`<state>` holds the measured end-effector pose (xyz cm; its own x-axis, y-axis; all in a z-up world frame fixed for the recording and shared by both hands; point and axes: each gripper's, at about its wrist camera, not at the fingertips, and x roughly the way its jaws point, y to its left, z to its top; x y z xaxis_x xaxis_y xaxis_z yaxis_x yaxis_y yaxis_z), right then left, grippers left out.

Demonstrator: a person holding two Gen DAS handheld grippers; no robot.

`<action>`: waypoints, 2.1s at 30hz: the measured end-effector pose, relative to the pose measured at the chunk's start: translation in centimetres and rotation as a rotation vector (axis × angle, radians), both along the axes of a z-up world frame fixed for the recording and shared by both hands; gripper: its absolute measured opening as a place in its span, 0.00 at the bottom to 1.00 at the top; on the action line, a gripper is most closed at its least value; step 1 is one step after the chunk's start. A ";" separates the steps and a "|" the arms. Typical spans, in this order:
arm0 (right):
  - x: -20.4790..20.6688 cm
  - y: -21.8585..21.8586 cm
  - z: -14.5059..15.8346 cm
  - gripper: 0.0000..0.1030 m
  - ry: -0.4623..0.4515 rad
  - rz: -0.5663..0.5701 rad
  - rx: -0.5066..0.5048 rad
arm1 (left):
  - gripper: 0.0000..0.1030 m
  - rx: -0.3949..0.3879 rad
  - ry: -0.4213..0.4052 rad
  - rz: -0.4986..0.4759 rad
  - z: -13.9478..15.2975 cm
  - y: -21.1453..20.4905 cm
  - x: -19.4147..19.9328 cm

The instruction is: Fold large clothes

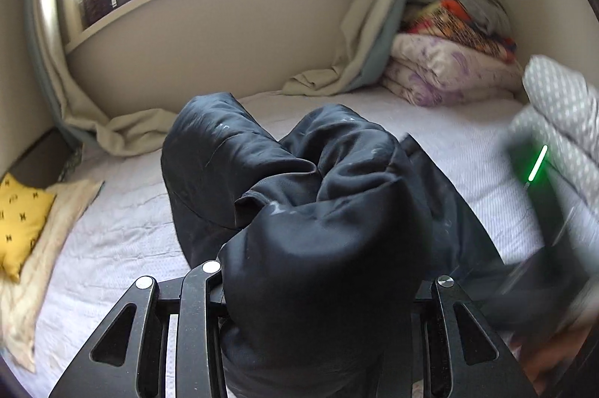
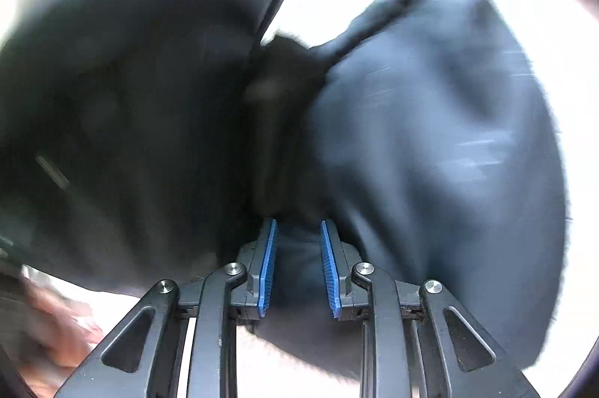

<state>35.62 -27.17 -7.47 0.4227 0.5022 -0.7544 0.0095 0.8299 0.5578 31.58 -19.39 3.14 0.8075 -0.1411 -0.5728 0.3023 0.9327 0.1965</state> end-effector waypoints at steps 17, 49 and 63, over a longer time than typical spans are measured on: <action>3.0 -8.6 0.1 0.70 -0.039 -0.079 0.535 | 0.42 0.341 -0.120 -0.169 -5.9 -7.7 -4.3; -0.9 -14.2 3.1 0.36 -0.057 -0.249 0.022 | 0.46 0.530 -0.212 -0.397 -10.4 -14.2 -4.8; 0.0 -11.3 1.6 0.00 -0.042 0.026 0.118 | 0.61 0.603 -0.201 -0.447 -10.5 -15.4 -9.2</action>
<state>35.64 -38.50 -5.90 0.4382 0.5976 -0.6714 -0.0370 0.7583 0.6509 22.35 -34.78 -7.38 0.8436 -0.1889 -0.5027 0.5298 0.4451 0.7219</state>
